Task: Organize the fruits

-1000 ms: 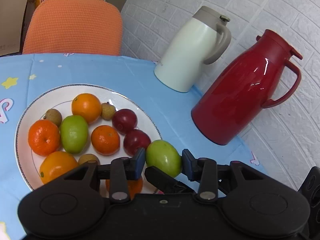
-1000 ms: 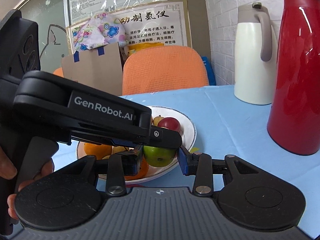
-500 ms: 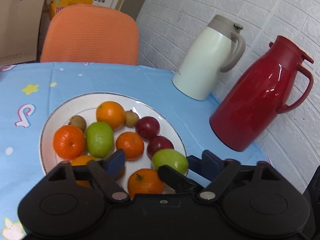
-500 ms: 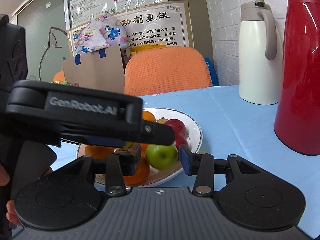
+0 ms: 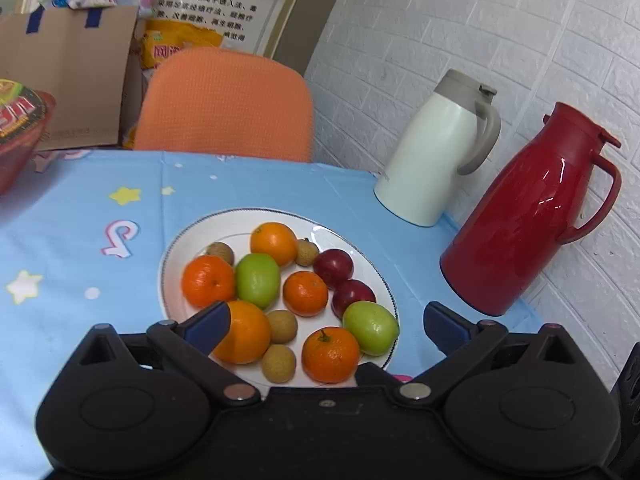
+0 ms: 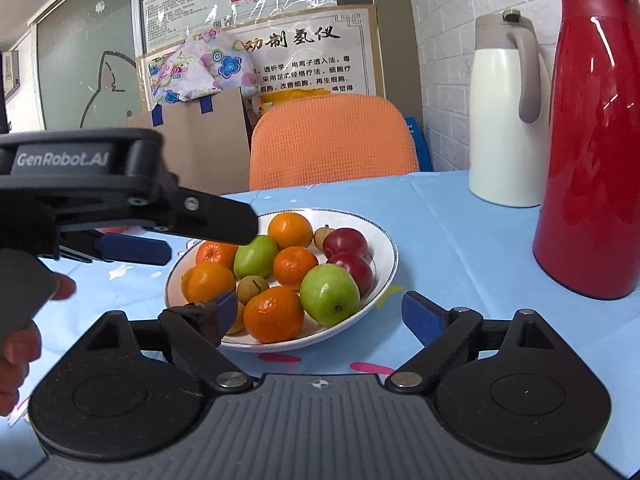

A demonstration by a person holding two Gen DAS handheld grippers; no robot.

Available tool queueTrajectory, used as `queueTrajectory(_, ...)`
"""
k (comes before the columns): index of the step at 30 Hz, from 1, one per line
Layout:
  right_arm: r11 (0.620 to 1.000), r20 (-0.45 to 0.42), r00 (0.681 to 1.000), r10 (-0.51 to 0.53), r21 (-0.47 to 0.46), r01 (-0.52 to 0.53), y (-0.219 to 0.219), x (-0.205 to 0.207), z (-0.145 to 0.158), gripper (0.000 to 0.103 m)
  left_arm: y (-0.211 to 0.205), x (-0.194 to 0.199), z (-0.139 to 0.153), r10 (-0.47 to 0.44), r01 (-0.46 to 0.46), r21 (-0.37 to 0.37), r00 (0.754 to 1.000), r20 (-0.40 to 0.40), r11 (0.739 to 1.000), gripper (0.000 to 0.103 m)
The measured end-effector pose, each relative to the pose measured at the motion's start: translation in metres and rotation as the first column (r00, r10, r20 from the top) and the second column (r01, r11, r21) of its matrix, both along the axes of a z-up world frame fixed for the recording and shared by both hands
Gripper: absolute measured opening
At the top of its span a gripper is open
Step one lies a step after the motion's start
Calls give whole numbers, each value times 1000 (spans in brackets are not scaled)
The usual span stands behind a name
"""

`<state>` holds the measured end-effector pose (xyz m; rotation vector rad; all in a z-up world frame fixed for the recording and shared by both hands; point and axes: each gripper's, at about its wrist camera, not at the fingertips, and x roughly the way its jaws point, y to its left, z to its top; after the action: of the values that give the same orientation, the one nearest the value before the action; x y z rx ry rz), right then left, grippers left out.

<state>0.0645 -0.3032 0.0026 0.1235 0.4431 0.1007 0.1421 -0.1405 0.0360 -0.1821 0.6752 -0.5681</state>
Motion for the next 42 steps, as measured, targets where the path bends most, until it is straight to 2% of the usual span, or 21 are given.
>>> queueTrajectory(6,998,0,999,-42,-47,42,3,-24,13,103,24,-37,15,82,-86,36,992,98,996,103)
queueTrajectory(10,995,-25,997,-68,-71,66,3,-40,15,103,41,-62,16,133,-140,45,982,135,989,103)
queueTrajectory(15,994,-51,996,-74,-83,70,7,-57,12,103,55,-88,4,188,-204,106,971,147,973,103)
queueTrajectory(21,991,-70,994,-84,-105,77,14,-69,3,103,66,-107,-14,234,-253,171,964,124,952,103)
queueTrajectory(33,987,-49,991,-128,-101,123,23,-80,4,103,63,-125,-11,251,-297,261,948,195,918,103)
queueTrajectory(42,986,-38,992,-117,-122,112,30,-84,8,103,64,-128,-12,239,-282,262,953,185,923,103)
